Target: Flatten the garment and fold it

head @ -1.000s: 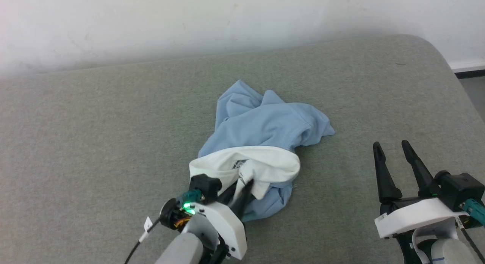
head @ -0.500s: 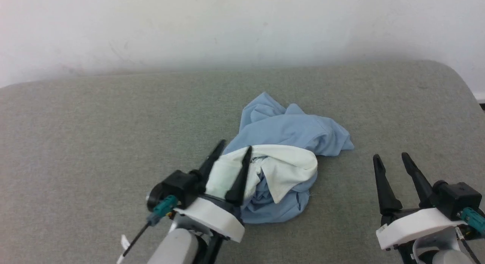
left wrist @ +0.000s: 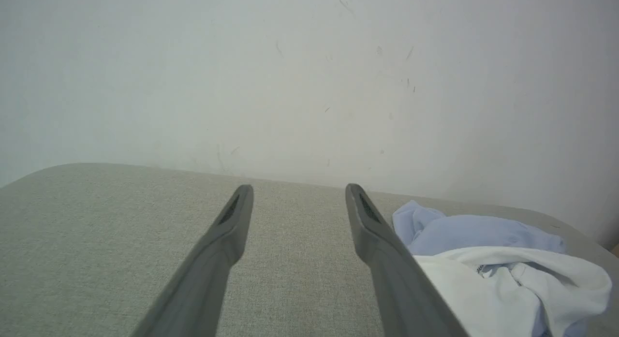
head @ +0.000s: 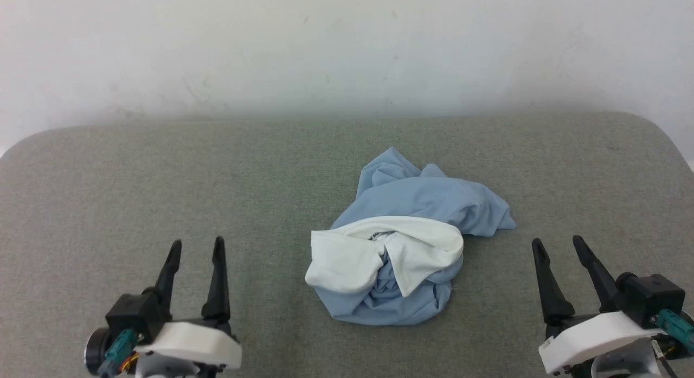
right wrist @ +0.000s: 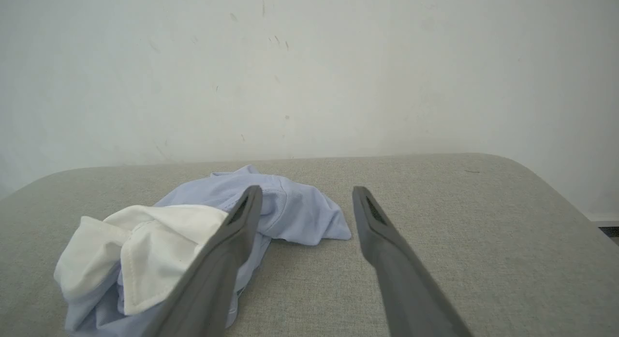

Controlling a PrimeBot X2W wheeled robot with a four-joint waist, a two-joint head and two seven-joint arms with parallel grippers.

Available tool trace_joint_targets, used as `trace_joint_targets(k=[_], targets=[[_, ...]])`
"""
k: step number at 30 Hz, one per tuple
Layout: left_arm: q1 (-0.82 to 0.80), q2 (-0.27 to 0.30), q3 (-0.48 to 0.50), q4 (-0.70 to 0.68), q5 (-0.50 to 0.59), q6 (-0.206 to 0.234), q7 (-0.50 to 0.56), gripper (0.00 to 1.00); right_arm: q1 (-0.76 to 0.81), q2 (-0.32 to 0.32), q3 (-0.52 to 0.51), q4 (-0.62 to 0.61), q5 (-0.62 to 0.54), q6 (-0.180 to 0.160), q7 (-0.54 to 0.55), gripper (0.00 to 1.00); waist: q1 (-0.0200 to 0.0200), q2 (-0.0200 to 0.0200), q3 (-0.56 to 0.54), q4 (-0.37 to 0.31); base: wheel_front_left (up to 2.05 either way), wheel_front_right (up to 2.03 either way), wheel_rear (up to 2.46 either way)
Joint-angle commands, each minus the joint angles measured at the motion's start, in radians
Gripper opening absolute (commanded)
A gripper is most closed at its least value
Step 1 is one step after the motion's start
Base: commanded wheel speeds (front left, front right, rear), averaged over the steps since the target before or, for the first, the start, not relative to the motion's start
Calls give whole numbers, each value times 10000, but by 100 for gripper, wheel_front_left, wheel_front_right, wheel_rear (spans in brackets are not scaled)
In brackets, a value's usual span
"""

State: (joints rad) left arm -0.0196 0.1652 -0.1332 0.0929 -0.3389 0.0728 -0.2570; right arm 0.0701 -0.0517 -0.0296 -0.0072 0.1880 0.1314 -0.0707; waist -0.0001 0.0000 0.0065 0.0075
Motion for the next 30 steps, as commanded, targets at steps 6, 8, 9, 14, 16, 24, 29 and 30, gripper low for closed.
trace_joint_targets(k=[6, 8, 9, 14, 16, 24, 29, 30], targets=[[673, 353, 272, -115, 266, 78, -46, 100, 225, 15, -108, -275, -320, -7, 299, 100, 1, 0, -2, 245, 0, 0, 0], [685, 345, 253, -179, 304, 89, -46, 100, 190, 15, -204, -301, -401, -7, 463, 100, 1, 0, 63, 356, 0, 0, 0], [663, 332, 258, -213, 309, 91, -46, 100, 126, 15, -289, -276, -481, -7, 578, 100, 1, 0, 113, 414, 0, 0, 0], [412, 90, 275, -372, 296, 46, -46, 100, -623, 15, -801, 362, -1043, -7, 1490, 100, 1, 0, 447, 838, 0, 0, 0], [283, -55, 257, -402, 311, -14, -47, 100, -1076, -82, -955, 811, -1232, -7, 1922, 100, 1, 0, 625, 1065, 0, 0, 0], [-227, -592, 275, -334, 470, -383, -47, 100, -3309, -1277, -899, 3411, -600, -7, 4132, 100, 1, 0, 1262, 1819, 0, 0, 0], [-475, -826, 349, -210, 562, -630, -47, 100, -4461, -1926, -303, 5014, -90, -7, 5390, 100, 1, 0, 1543, 2059, 0, 0, 0], [-506, -861, 371, -189, 586, -668, -47, 100, -4622, -2000, -134, 5287, -2, -7, 5599, 100, 1, 0, 1582, 2077, 0, 0, 0]])
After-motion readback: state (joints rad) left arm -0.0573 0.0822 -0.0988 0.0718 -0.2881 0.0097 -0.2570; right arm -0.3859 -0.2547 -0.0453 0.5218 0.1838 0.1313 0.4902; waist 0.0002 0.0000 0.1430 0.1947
